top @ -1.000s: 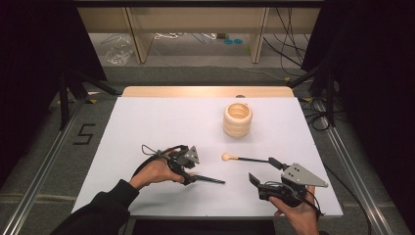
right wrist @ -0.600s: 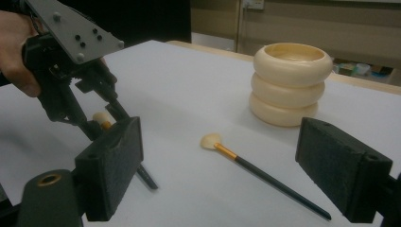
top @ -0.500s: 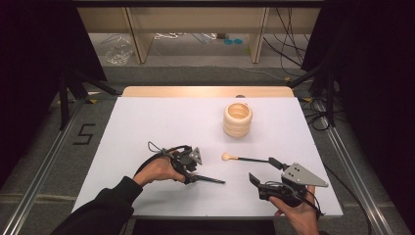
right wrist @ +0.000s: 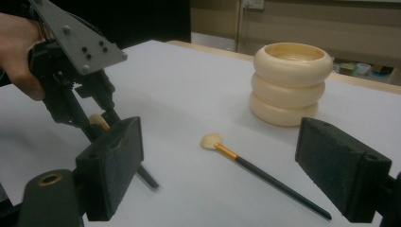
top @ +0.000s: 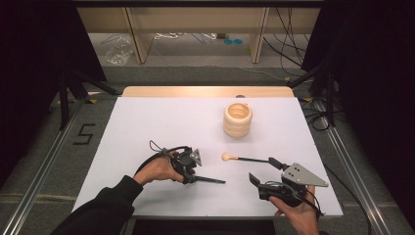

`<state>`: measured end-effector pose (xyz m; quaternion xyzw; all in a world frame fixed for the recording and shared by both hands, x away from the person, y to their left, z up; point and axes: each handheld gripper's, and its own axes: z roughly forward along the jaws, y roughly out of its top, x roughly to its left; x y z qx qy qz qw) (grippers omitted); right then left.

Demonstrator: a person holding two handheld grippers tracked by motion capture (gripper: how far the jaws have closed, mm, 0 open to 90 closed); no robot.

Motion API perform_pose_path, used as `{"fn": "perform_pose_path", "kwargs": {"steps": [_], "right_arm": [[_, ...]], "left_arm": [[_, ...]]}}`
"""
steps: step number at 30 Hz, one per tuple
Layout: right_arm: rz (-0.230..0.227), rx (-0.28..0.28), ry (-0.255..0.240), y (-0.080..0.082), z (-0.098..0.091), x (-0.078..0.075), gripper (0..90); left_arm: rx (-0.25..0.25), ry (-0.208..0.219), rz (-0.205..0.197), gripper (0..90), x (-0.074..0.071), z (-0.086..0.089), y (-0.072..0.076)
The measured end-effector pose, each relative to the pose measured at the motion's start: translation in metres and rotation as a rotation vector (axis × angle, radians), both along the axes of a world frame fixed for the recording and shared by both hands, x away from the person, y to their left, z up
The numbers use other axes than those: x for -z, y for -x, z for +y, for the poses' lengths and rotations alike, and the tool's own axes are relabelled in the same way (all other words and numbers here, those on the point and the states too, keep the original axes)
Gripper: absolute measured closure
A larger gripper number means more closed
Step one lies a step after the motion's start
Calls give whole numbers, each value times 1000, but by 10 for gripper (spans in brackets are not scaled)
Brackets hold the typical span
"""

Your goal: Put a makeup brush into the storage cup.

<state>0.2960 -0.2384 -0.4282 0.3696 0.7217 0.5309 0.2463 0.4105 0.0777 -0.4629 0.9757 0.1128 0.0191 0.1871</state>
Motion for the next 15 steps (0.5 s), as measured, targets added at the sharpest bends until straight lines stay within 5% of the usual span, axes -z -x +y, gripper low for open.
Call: {"fn": "perform_pose_path", "kwargs": {"steps": [15], "right_arm": [[-5, 0, 2, 0, 0, 0, 173]], "left_arm": [[46, -71, 18, 727, -3, -1, -1]]}}
